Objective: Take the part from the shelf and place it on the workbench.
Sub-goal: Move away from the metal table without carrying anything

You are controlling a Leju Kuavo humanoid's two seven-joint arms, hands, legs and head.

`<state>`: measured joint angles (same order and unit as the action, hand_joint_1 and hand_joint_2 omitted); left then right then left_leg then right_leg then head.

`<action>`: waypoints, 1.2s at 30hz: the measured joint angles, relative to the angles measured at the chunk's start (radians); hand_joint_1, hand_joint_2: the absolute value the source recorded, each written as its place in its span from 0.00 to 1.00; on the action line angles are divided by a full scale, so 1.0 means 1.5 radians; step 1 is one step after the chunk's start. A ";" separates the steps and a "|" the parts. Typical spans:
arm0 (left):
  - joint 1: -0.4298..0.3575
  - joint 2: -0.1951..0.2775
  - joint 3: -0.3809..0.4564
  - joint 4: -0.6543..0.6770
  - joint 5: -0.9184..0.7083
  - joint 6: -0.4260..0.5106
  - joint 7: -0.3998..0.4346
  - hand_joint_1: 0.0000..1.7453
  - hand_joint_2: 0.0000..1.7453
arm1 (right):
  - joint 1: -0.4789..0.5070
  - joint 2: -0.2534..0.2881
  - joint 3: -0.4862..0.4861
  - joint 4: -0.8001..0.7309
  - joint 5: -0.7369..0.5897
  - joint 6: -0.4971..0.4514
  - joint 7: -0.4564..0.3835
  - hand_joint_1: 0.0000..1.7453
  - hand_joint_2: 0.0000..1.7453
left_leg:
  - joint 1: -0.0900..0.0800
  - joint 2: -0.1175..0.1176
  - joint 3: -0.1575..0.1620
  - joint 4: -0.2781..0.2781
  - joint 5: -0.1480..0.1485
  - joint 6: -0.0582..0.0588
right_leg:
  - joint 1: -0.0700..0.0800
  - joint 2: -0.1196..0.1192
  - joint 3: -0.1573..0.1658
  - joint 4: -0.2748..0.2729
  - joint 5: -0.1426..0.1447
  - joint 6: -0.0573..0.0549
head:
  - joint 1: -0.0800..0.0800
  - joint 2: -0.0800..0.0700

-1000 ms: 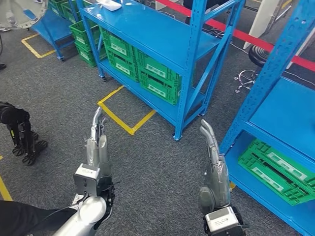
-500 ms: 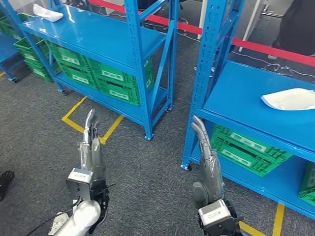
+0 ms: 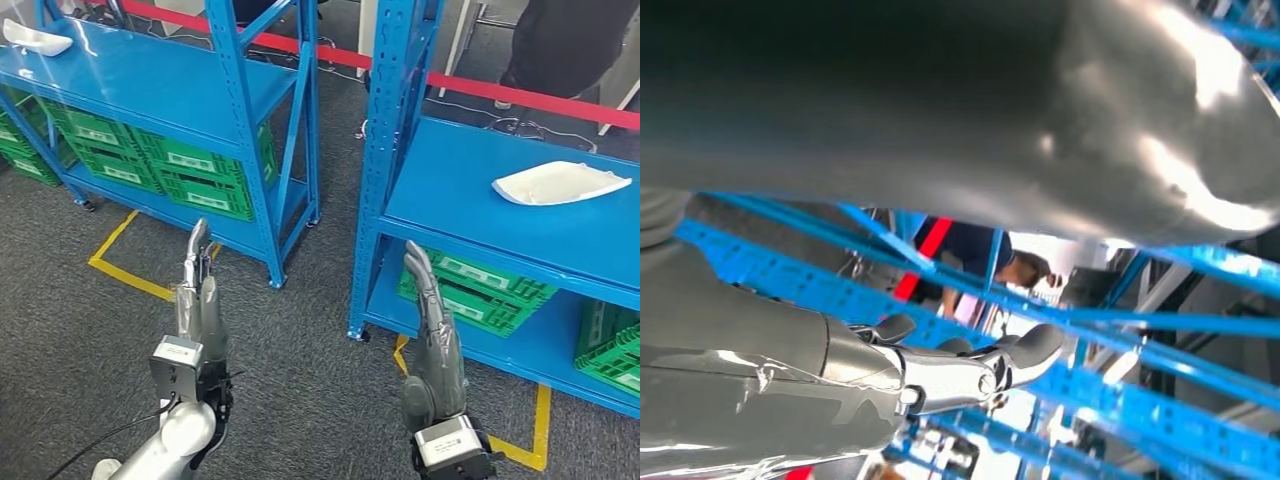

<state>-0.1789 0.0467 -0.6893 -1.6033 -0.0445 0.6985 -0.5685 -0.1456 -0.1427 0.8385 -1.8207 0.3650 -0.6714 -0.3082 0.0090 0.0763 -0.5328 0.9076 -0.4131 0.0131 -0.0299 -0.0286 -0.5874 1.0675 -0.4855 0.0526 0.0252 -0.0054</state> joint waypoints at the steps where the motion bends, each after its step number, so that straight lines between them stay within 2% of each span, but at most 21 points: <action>1: 0.000 0.000 0.000 0.000 0.000 0.000 0.000 0.00 0.00 | 0.000 0.000 0.000 0.000 0.000 0.000 0.000 0.00 0.00 | -0.001 0.006 0.000 0.005 -0.003 -0.005 | 0.000 -0.009 0.021 -0.042 0.015 -0.002 | 0.002 0.000; 3: -0.001 0.000 0.000 0.000 0.000 0.000 0.000 0.00 0.00 | 0.000 0.000 0.000 0.000 0.000 0.000 0.000 0.00 0.00 | -0.004 0.014 0.000 0.012 -0.007 -0.013 | 0.003 -0.015 0.040 -0.078 0.022 -0.010 | 0.001 0.000; 5: -0.002 0.000 0.000 0.000 0.000 0.000 0.000 0.00 0.00 | 0.001 0.000 0.000 0.000 0.000 0.000 0.000 0.00 0.00 | -0.004 0.021 0.000 0.014 -0.007 -0.019 | 0.004 0.001 0.040 -0.075 0.025 -0.021 | -0.004 0.000; 7: -0.002 0.000 0.000 0.000 0.000 0.000 0.000 0.00 0.00 | 0.003 0.000 0.000 0.000 0.001 0.000 0.000 0.00 0.00 | 0.001 0.000 -0.008 0.036 -0.024 -0.027 | 0.003 0.015 0.038 -0.076 0.029 -0.029 | -0.010 0.000; 9: -0.001 0.000 0.000 0.000 0.000 0.000 0.000 0.00 0.00 | 0.003 0.001 0.000 0.000 0.002 0.000 0.000 0.00 0.00 | 0.004 -0.033 -0.045 0.114 -0.068 -0.031 | 0.003 0.028 0.035 -0.076 0.032 -0.034 | -0.017 0.000; 11: 0.001 0.000 0.000 0.000 0.000 0.000 0.000 0.00 0.00 | 0.004 0.002 0.000 0.000 0.006 0.000 0.000 0.00 0.00 | 0.004 -0.044 -0.095 0.209 -0.104 -0.030 | 0.006 0.043 0.031 -0.076 0.034 -0.038 | -0.025 0.000; 12: 0.003 0.001 0.000 0.000 0.000 0.000 0.000 0.00 0.00 | 0.005 0.002 0.000 0.000 0.007 0.000 0.000 0.00 0.00 | 0.003 -0.045 -0.108 0.231 -0.104 -0.028 | 0.008 0.052 0.031 -0.076 0.035 -0.039 | -0.028 0.000; 13: 0.003 0.001 0.000 0.000 0.000 0.000 -0.001 0.00 0.00 | 0.006 0.002 0.000 0.000 0.009 0.000 0.000 0.00 0.00 | 0.002 -0.046 -0.107 0.222 -0.091 -0.023 | 0.010 0.062 0.030 -0.076 0.035 -0.040 | -0.030 0.000; 14: 0.003 0.001 0.000 0.000 0.000 0.000 -0.001 0.00 0.00 | 0.007 0.002 0.000 0.000 0.009 0.000 0.000 0.00 0.00 | 0.000 -0.051 -0.094 0.189 -0.067 -0.017 | 0.011 0.071 0.031 -0.076 0.036 -0.040 | -0.032 0.000; 16: 0.002 0.001 0.000 0.000 0.001 0.000 -0.001 0.00 0.00 | 0.007 0.002 0.000 0.000 0.010 0.000 0.000 0.00 0.00 | -0.005 -0.083 -0.047 0.087 -0.017 0.001 | 0.014 0.089 0.031 -0.077 0.037 -0.040 | -0.034 0.000; 18: 0.001 0.001 0.000 0.000 0.001 0.000 -0.002 0.00 0.00 | 0.007 0.002 0.000 0.000 0.009 0.000 0.000 0.00 0.00 | -0.010 -0.105 -0.021 0.028 0.002 0.013 | 0.012 0.104 0.028 -0.077 0.038 -0.037 | -0.034 0.000; 20: 0.000 0.001 0.000 0.000 0.002 0.000 -0.003 0.00 0.00 | 0.007 0.002 -0.001 0.000 0.009 0.000 0.000 0.00 0.00 | -0.011 -0.093 -0.016 0.017 0.002 0.016 | 0.010 0.119 0.023 -0.080 0.040 -0.029 | -0.037 0.000; 21: -0.001 0.000 0.000 0.000 0.002 0.000 -0.003 0.00 0.00 | 0.008 0.002 -0.001 0.000 0.009 0.000 0.000 0.00 0.00 | -0.009 -0.084 -0.012 0.010 0.005 0.015 | 0.011 0.116 0.020 -0.079 0.039 -0.026 | -0.038 0.000; 23: -0.003 -0.002 0.000 0.000 0.002 0.000 -0.003 0.00 0.00 | 0.008 0.002 -0.002 0.001 0.009 0.000 -0.001 0.00 0.00 | -0.004 -0.065 -0.004 -0.005 0.009 0.013 | 0.015 0.081 0.001 -0.045 0.018 -0.021 | -0.031 0.000; 25: -0.001 -0.003 0.000 0.001 0.003 0.000 -0.003 0.00 0.00 | 0.007 0.002 -0.003 0.001 0.009 0.000 -0.001 0.00 0.00 | -0.003 -0.045 -0.002 -0.009 0.009 0.014 | 0.013 0.039 -0.038 0.041 -0.025 -0.016 | -0.020 0.000; 27: 0.002 -0.002 0.000 0.002 0.003 0.000 -0.003 0.00 0.00 | 0.009 0.002 -0.004 0.003 0.009 0.000 -0.001 0.00 0.00 | -0.003 -0.025 -0.002 -0.008 0.007 0.013 | 0.008 0.026 -0.071 0.108 -0.048 -0.010 | -0.014 0.000; 28: 0.003 -0.002 0.000 0.003 0.003 0.000 -0.003 0.00 0.00 | 0.010 0.002 -0.004 0.004 0.009 0.000 -0.002 0.00 0.00 | -0.003 -0.016 -0.002 -0.006 0.005 0.011 | 0.005 0.023 -0.070 0.107 -0.040 -0.007 | -0.011 0.000; 29: 0.003 -0.002 0.000 0.004 0.003 0.000 -0.003 0.00 0.00 | 0.010 0.002 -0.005 0.004 0.009 0.000 -0.002 0.00 0.00 | -0.002 -0.008 -0.002 -0.004 0.003 0.008 | 0.003 0.018 -0.054 0.078 -0.021 -0.004 | -0.008 0.000; 31: 0.003 -0.003 0.000 0.004 0.003 0.000 -0.005 0.00 0.00 | 0.011 0.002 -0.005 0.005 0.009 0.000 -0.004 0.00 0.00 | -0.001 0.006 -0.002 0.007 -0.005 0.000 | 0.001 -0.005 -0.005 -0.015 0.017 0.000 | -0.002 0.000; 33: 0.003 -0.003 0.000 0.004 0.002 0.000 -0.007 0.00 0.00 | 0.012 0.002 -0.005 0.005 0.009 0.000 -0.006 0.00 0.00 | -0.005 0.017 -0.004 0.019 -0.011 -0.009 | 0.003 -0.018 0.023 -0.065 0.029 -0.006 | -0.002 0.000; 36: 0.003 -0.003 0.000 0.004 0.001 0.000 -0.009 0.00 0.00 | 0.014 0.002 -0.005 0.005 0.008 0.000 -0.007 0.00 0.00 | -0.004 0.027 -0.004 0.025 -0.014 -0.017 | 0.006 0.002 0.022 -0.066 0.030 -0.022 | -0.010 0.000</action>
<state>-0.1742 0.0424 -0.6897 -1.5969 -0.0424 0.6985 -0.5827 -0.1249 -0.1395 0.8304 -1.8128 0.3771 -0.6716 -0.3184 0.0031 0.1173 -0.5385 0.9445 -0.4347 -0.0127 -0.0215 -0.0259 -0.5547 0.9692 -0.4408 0.0191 0.0102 -0.0055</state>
